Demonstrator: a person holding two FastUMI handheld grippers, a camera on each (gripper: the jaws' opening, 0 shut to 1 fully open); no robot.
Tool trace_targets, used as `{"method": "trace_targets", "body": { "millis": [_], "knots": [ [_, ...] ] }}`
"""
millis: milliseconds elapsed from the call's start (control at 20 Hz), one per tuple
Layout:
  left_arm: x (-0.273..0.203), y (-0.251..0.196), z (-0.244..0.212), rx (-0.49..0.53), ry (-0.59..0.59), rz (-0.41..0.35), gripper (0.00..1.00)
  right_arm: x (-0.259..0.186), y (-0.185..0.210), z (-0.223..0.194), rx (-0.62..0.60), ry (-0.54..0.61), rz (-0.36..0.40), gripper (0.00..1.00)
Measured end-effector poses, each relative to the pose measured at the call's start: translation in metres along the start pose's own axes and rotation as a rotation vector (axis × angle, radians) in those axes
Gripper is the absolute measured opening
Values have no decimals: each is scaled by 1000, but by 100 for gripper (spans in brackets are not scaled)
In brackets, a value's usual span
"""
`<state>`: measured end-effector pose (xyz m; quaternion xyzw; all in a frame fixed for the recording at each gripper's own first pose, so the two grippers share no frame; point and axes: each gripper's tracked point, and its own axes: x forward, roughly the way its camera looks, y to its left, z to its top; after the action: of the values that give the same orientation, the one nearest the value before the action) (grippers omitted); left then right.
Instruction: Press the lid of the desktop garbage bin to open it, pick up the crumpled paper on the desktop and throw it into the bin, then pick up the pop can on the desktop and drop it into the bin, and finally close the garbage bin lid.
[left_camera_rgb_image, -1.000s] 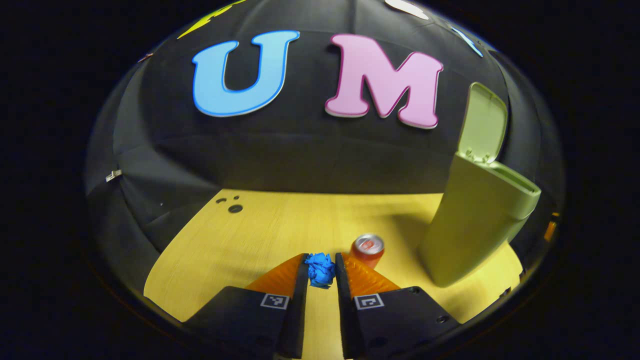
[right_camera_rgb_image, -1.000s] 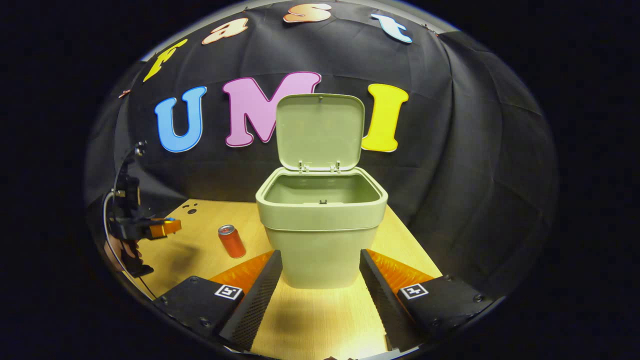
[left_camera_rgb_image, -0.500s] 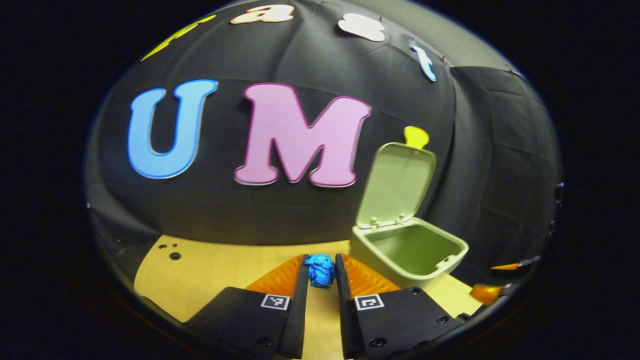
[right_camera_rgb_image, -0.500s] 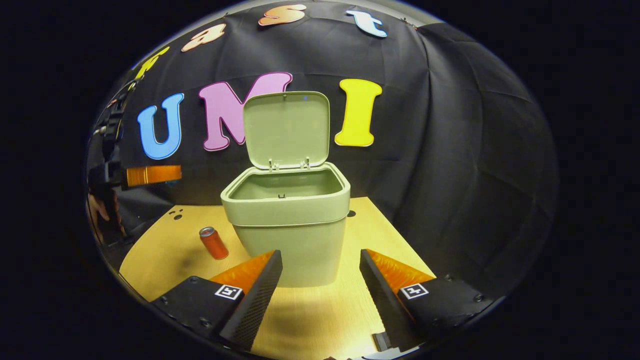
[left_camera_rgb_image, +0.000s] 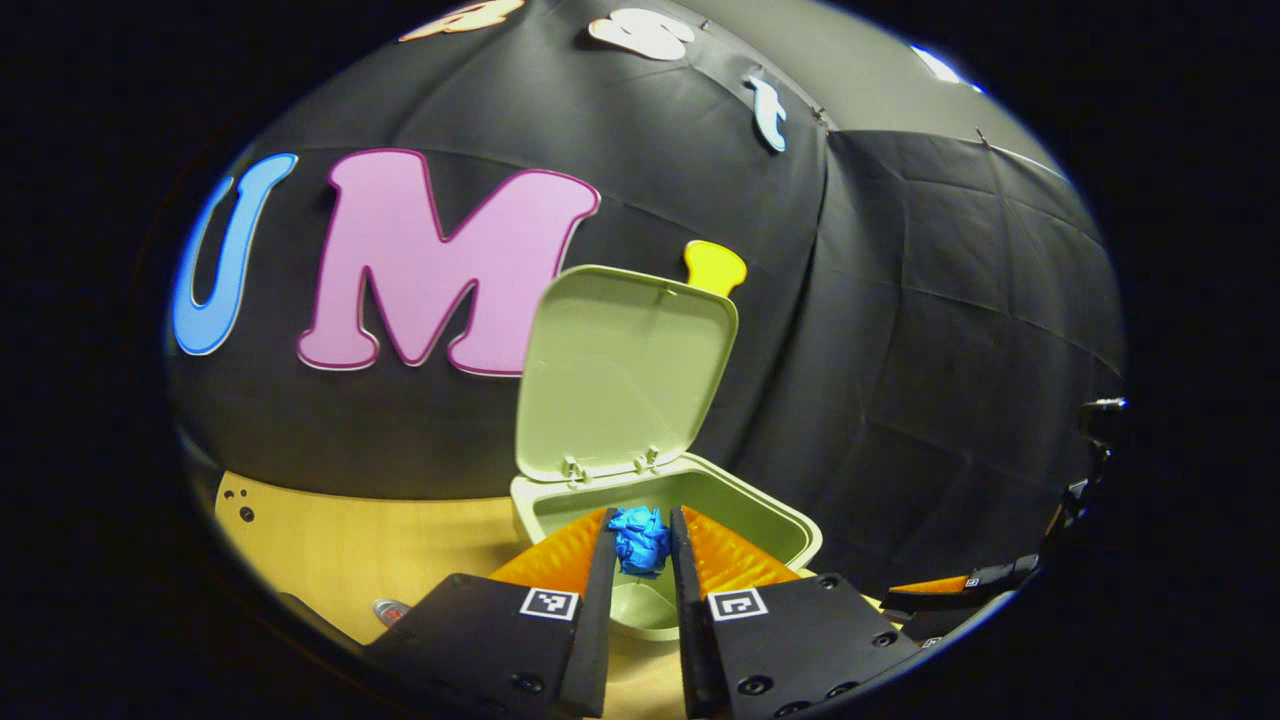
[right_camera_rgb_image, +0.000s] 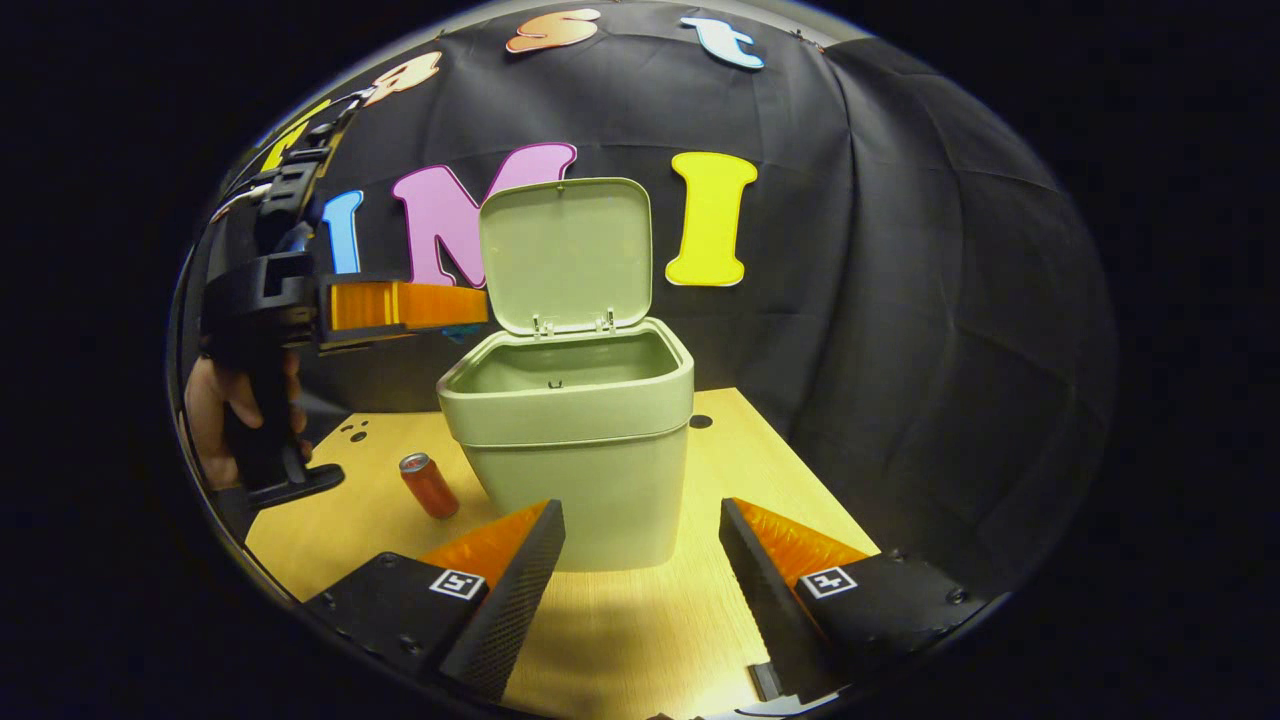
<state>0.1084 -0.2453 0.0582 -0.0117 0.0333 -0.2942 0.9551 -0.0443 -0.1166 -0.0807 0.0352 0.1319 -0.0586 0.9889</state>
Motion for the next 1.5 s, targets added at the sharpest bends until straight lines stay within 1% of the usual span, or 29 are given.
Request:
{"method": "trace_targets", "body": {
  "millis": [200, 350, 500, 550, 600, 650, 700, 800, 850, 950, 1100, 1300, 1500],
  "knots": [
    [12, -8, -7, 31, 22, -34, 34, 0, -2, -2, 0, 1, -7, 98],
    [14, -8, -12, 48, 28, -33, 35, 0, -4, -3, 8, 5, -15, 98],
    [17, -8, -18, 56, 47, -36, 46, 0, -3, -4, 10, 9, -16, 98],
    [17, -5, -18, 66, 46, -22, 48, 1, -1, -5, 9, 12, -13, 97],
    [17, -3, -17, 79, 44, -17, 56, 2, 0, -6, 9, 15, -9, 97],
    [17, -1, -18, 94, 40, -12, 59, 3, 3, -6, 8, 19, -4, 96],
    [16, 0, -17, 108, 38, -14, 69, 4, 5, -7, 7, 21, 0, 97],
    [11, 7, -15, 129, 24, 9, 94, 5, 10, -7, 6, 23, 9, 96],
    [10, 9, -14, 126, 15, 18, 98, 6, 12, -7, 4, 24, 13, 97],
    [4, 16, -13, 111, 4, 31, 99, 8, 16, -6, 1, 25, 18, 97],
    [-13, 36, -10, 100, -7, 74, 99, 11, 23, -7, -6, 32, 31, 96],
    [-41, 75, -10, 87, -24, 164, 99, 14, 39, -10, -22, 48, 66, 97],
    [-76, 115, -21, 59, -22, 250, 99, 15, 63, -15, -54, 61, 125, 97]
  ]
}}
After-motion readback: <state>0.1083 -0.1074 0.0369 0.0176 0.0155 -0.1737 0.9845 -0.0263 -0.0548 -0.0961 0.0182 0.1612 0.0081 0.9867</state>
